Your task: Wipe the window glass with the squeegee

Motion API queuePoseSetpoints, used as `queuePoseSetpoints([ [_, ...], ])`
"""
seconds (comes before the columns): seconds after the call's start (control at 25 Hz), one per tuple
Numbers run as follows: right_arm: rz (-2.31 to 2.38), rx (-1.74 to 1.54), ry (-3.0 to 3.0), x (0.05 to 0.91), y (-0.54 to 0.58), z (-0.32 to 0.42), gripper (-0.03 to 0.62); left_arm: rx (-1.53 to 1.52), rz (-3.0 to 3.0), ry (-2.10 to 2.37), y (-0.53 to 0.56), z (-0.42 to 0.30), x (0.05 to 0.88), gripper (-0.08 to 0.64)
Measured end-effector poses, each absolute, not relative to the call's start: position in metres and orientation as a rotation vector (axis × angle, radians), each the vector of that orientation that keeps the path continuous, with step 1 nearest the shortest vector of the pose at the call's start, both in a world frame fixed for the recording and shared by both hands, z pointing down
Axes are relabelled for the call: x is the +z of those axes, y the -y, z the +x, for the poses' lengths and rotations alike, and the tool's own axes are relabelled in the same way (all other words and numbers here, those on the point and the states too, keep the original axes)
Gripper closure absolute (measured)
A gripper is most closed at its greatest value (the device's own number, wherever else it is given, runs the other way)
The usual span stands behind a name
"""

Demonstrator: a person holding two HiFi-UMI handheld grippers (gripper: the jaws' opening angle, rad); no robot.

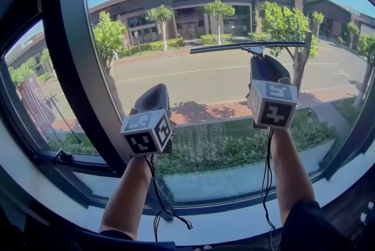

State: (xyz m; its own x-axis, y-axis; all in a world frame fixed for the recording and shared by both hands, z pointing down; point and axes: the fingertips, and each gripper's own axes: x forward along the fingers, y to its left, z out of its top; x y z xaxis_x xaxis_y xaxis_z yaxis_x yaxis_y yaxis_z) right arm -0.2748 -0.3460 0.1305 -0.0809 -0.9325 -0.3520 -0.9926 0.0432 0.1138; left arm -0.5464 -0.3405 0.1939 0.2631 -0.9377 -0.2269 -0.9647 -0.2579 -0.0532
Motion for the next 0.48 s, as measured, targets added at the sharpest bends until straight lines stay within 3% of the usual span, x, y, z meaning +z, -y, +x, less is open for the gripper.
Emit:
queuePoseSetpoints([
  [0.48,-2.025,0.416,-2.147,0.190,0.354,-0.284,0.460,0.197,-2.376,-1.809,0.349,-0.552,0.234,0.558],
])
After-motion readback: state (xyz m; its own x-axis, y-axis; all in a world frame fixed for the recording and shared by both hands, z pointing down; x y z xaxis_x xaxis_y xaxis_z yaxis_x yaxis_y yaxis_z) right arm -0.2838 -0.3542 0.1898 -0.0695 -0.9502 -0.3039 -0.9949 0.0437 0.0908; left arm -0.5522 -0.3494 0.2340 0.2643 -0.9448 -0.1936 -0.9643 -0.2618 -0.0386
